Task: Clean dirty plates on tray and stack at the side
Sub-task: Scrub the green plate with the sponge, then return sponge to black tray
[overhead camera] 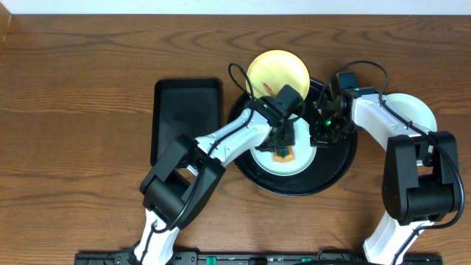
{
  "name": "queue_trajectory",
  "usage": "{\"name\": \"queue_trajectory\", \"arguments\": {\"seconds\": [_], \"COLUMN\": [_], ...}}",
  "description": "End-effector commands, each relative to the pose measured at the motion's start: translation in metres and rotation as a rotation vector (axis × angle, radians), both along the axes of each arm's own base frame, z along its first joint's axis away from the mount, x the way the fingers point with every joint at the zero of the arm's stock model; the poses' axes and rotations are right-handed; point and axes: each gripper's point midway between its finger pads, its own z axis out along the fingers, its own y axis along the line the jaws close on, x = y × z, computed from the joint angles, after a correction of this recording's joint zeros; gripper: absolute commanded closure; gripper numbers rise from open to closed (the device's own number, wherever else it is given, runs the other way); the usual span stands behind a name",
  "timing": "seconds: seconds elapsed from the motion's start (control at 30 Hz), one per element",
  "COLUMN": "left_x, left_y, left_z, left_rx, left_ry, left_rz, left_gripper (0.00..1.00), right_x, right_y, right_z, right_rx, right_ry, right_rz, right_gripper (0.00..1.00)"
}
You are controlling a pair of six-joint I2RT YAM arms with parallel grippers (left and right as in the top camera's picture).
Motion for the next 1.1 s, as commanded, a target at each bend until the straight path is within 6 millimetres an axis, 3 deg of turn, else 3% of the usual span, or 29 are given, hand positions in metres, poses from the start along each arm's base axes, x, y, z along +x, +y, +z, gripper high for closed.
{"name": "queue_trajectory", "arguments": {"seconds": [0.0, 0.07, 0.13, 0.37, 0.57, 0.7, 0.8, 0.9, 1.07], "left_x": [0.008, 0.017, 0.024, 0.035, 0.047, 0.051, 0.052, 0.05, 0.045], "left_y": [0.074, 0.097, 0.107, 0.109, 0.112, 0.125, 0.146, 0.179, 0.222], "left_z": [-0.023, -0.018, -0.014, 0.007, 0.061, 0.099, 0.118, 0.133, 0.126], "left_rx": [0.331, 0.461, 0.524, 0.551, 0.554, 0.536, 0.532, 0.535, 0.487], "left_ry": [-0.034, -0.099, -0.143, -0.202, -0.299, -0.363, -0.365, -0.325, -0.191], "left_rz": [0.034, 0.031, 0.008, -0.029, 0.002, 0.045, 0.093, 0.161, 0.221], "left_gripper": [0.92, 0.93, 0.92, 0.92, 0.92, 0.92, 0.92, 0.92, 0.92], "right_x": [-0.005, -0.005, -0.005, -0.005, -0.005, -0.006, -0.006, -0.005, -0.003], "right_y": [-0.017, -0.017, -0.017, -0.022, -0.023, -0.023, -0.023, -0.023, -0.023], "right_z": [-0.019, -0.019, -0.019, -0.02, -0.02, -0.02, -0.02, -0.02, -0.02], "right_rx": [-0.112, -0.113, -0.112, -0.135, -0.142, -0.142, -0.142, -0.141, -0.138], "right_ry": [0.032, 0.032, 0.03, 0.026, 0.027, 0.029, 0.029, 0.026, 0.015], "right_rz": [-0.009, -0.009, -0.002, 0.004, 0.004, 0.004, 0.004, 0.004, 0.014], "right_gripper": [0.99, 0.99, 0.99, 0.99, 0.99, 0.99, 0.99, 0.99, 0.99]}}
